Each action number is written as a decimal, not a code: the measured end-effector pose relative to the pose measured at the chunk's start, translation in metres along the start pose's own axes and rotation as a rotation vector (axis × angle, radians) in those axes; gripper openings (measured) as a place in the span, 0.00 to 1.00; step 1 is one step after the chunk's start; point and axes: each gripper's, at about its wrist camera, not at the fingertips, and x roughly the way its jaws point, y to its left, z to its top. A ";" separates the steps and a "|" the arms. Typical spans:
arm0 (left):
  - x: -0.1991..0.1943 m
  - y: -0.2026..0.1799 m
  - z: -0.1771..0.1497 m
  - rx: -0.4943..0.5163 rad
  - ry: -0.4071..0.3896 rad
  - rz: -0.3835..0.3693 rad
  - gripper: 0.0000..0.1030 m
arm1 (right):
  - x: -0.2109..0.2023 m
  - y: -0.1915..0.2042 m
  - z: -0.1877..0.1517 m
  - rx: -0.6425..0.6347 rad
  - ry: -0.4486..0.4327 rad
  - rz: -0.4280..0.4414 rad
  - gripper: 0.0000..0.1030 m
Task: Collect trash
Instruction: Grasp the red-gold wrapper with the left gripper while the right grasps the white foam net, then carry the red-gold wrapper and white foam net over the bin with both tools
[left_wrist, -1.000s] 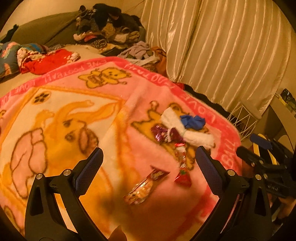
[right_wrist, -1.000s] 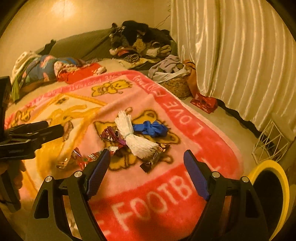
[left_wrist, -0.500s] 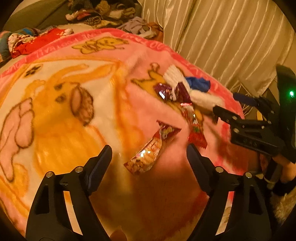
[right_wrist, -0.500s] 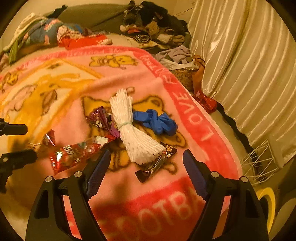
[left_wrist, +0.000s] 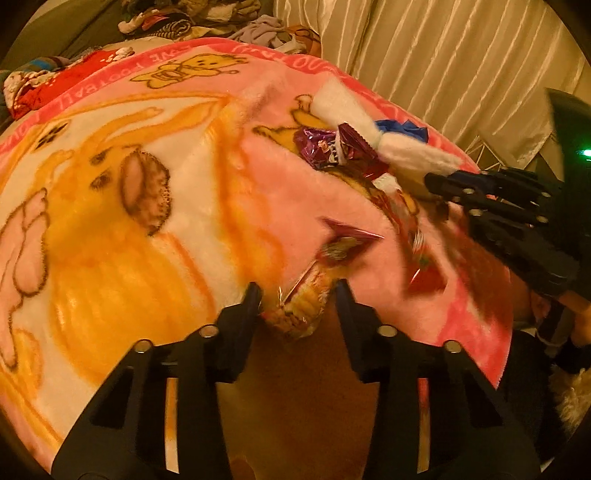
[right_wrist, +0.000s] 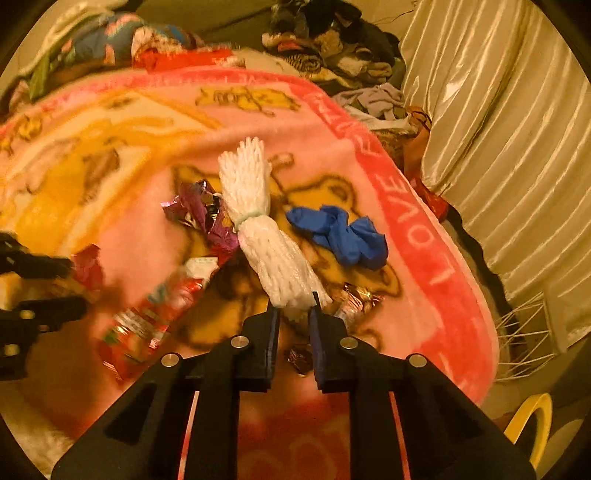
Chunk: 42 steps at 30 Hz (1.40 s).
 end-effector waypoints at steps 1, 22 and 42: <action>0.000 0.000 0.001 -0.001 -0.001 -0.004 0.17 | -0.006 0.000 -0.001 0.021 -0.015 0.015 0.14; -0.027 -0.013 0.017 -0.020 -0.108 -0.082 0.14 | -0.070 -0.023 -0.055 0.372 -0.065 0.111 0.14; -0.056 -0.063 0.032 0.080 -0.191 -0.147 0.14 | -0.107 -0.040 -0.082 0.439 -0.119 0.088 0.14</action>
